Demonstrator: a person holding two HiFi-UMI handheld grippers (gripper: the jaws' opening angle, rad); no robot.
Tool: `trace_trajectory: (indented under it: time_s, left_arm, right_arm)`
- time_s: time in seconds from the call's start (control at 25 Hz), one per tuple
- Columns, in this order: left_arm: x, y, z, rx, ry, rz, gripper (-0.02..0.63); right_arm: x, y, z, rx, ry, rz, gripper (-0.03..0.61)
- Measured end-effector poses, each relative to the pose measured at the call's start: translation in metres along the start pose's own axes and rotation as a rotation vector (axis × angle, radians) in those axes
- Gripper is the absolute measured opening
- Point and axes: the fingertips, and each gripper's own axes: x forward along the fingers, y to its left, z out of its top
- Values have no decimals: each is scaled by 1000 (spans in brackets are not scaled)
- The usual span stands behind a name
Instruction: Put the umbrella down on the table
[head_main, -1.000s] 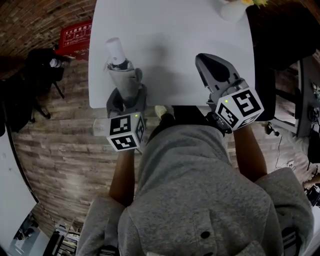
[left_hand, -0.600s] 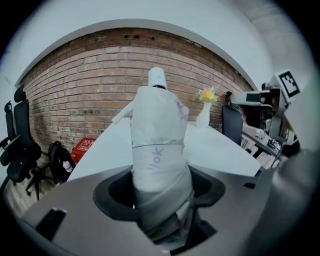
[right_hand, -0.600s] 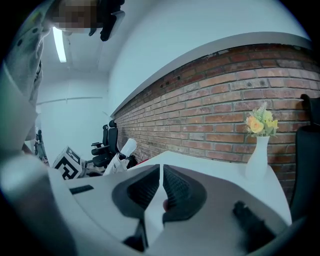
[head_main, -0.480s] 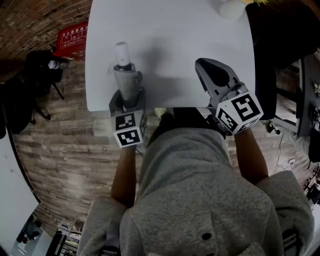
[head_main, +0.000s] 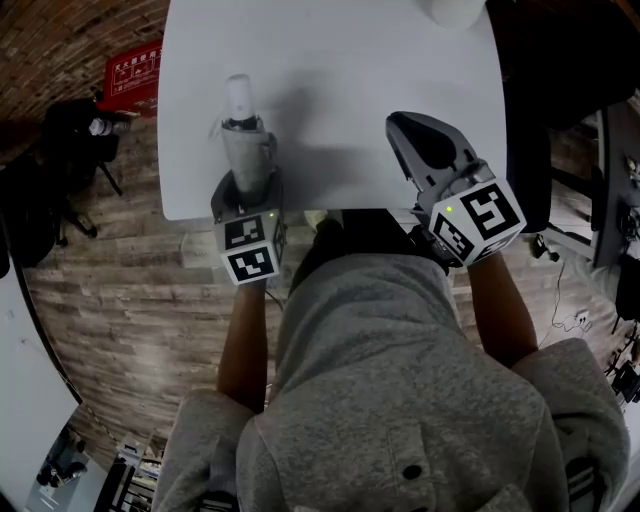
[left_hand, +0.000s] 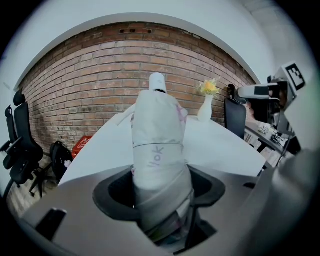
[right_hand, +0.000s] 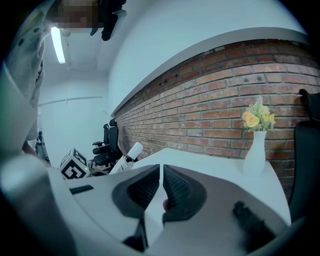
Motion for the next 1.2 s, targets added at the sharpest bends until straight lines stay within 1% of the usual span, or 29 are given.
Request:
trace_trajectory:
  time_s: [0.2, 0.52, 0.72, 1.2]
  left_arm:
    - [6, -5, -4, 11, 16, 9, 287]
    - [18, -13, -9, 16, 44, 4, 287]
    - [25, -15, -14, 10, 63, -2, 288]
    - [34, -11, -25, -13, 93, -16, 288]
  right_arm:
    - [-5, -3, -5, 9, -2, 2, 35]
    - [-19, -12, -13, 26, 5, -19, 35]
    - [-22, -16, -17, 36, 9, -28, 35]
    - [-19, -10, -20, 38, 22, -31, 35]
